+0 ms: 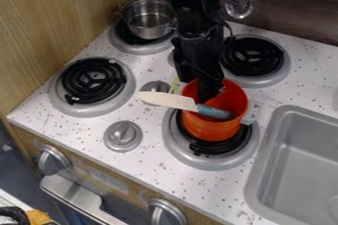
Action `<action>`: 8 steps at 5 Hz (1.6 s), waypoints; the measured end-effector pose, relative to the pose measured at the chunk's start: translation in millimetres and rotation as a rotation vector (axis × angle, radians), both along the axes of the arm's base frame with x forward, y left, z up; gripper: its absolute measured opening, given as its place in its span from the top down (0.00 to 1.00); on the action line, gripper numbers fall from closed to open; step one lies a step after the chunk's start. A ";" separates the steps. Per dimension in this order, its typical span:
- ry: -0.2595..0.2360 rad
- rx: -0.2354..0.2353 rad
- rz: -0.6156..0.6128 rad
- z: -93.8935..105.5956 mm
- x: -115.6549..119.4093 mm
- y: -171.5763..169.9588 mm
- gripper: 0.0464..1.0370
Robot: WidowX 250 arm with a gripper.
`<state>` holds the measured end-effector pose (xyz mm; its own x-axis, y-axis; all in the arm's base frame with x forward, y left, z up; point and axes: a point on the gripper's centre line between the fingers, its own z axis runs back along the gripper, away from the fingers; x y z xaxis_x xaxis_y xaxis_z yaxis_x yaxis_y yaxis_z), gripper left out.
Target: Move the orange pot between the middle of the left side burner
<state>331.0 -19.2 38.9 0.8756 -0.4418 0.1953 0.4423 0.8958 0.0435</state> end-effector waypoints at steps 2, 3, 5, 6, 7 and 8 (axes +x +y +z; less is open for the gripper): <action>0.011 0.031 0.060 -8.2 -8.3 0.6 0.87; 0.032 0.000 0.055 -8.6 -11.1 1.3 0.97; 0.090 -0.099 0.179 26.0 -10.8 16.2 0.97; 0.114 -0.088 0.225 44.9 -14.5 25.2 0.97; 0.077 -0.036 0.293 47.9 -12.4 51.6 0.97; 0.013 -0.005 0.386 57.8 -1.6 79.8 0.97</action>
